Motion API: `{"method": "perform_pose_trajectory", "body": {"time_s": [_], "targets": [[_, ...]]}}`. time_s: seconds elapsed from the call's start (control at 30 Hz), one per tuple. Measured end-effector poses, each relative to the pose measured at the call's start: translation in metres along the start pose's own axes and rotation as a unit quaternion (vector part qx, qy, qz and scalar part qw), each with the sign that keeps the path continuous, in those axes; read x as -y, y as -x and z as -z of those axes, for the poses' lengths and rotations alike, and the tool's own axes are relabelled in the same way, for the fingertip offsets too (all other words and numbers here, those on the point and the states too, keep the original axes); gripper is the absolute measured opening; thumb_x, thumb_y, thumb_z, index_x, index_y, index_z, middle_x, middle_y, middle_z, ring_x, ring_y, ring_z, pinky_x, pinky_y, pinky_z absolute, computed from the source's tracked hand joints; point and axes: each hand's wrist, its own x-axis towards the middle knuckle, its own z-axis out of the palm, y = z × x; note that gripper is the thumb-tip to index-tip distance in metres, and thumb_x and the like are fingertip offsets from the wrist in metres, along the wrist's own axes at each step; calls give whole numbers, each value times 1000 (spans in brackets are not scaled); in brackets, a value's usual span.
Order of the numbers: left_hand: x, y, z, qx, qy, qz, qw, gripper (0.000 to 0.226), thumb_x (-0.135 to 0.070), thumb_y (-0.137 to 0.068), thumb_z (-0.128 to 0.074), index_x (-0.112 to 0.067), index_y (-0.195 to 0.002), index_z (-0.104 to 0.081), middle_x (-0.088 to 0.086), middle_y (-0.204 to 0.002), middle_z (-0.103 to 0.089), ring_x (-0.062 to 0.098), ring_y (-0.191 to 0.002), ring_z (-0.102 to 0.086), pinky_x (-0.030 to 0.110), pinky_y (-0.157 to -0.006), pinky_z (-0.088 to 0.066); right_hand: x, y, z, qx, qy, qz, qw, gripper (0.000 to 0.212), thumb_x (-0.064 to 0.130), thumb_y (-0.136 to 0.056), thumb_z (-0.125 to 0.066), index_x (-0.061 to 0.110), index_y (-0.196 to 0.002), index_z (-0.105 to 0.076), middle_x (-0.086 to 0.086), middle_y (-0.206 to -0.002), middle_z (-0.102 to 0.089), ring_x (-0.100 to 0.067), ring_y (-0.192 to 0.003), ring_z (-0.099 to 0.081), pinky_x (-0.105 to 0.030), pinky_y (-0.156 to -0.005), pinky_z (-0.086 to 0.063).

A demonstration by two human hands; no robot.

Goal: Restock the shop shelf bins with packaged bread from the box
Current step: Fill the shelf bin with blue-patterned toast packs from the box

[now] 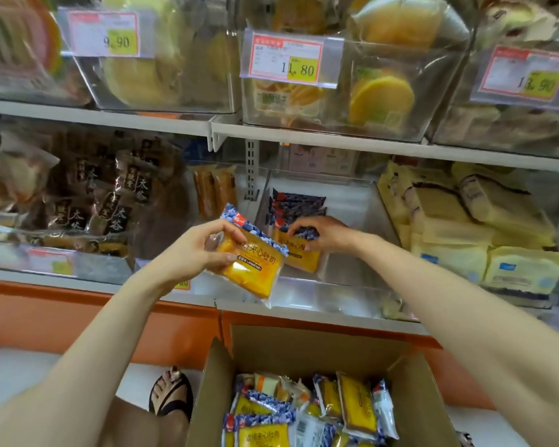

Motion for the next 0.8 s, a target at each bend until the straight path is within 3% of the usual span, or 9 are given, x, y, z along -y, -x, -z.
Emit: {"method": "perform_pose_trajectory", "body": {"time_s": [0.2,0.4,0.47,0.5,0.57,0.6,0.67,0.7,0.8], "targets": [[3,-2,1,-4,8,16,1000,20,3,-86,-60,-12,-100,-60,-3,-106,-58,8,-86,-60,15,-56,-50,-5,-17,-24,-12,195,15,981,44,9,-86,-61,33,-124,-55,0,-125,-45,-19,-115,-40,-29,-94,-28],[-1,-8,-7,17,10,10,1000,20,-3,-87,-61,-18,-100,-60,-7,-113,-55,11,-98,-59,18,-61,-52,-8,-19,-27,-28,239,55,969,47,5,-87,-57,32,-125,-57,0,-151,-27,-26,-137,-23,-39,-112,-21],[-3,-10,-11,20,13,4,1000,20,-4,-87,-61,-22,-98,-60,-8,-115,-55,11,-101,-58,20,-66,-55,-2,-12,-23,-92,156,56,982,38,7,-87,-59,28,-119,-63,-1,-141,-41,-23,-129,-36,-35,-106,-32],[-5,-11,-14,21,17,1,1000,20,-5,-87,-61,-22,-98,-60,-9,-115,-55,11,-102,-58,21,-68,-55,4,-5,-19,-125,49,38,990,32,8,-87,-61,26,-113,-66,-1,-129,-52,-21,-120,-46,-33,-100,-39],[-7,-14,-22,19,29,-7,999,19,-6,-87,-62,-22,-98,-61,-10,-115,-55,10,-101,-57,21,-70,-55,21,15,-4,-137,-224,9,965,22,13,-89,-62,25,-107,-65,4,-108,-63,-12,-99,-60,-29,-86,-48],[-8,-16,-26,14,38,-10,999,18,-7,-87,-62,-21,-98,-61,-11,-114,-56,9,-101,-57,20,-70,-54,27,27,5,-114,-307,6,945,20,21,-89,-62,28,-108,-63,9,-105,-65,-6,-94,-63,-22,-81,-49],[-8,-21,-35,4,61,-16,998,18,-7,-86,-63,-21,-98,-61,-11,-113,-57,9,-101,-57,20,-71,-54,36,45,18,-49,-333,33,941,31,34,-82,-62,37,-112,-59,20,-110,-62,6,-98,-61,-11,-78,-48],[-9,-23,-40,-1,73,-20,997,18,-7,-86,-64,-22,-96,-62,-11,-113,-57,9,-101,-58,19,-71,-53,37,52,21,-24,-316,48,947,37,33,-79,-66,41,-114,-58,22,-115,-59,5,-104,-58,-12,-81,-48],[-10,-28,-58,3,92,-39,995,19,-6,-85,-64,-22,-95,-61,-9,-108,-59,5,-95,-59,17,-69,-52,35,61,25,-20,-255,53,965,54,14,-77,-77,40,-119,-53,18,-127,-51,-5,-116,-51,-20,-90,-48]]}}
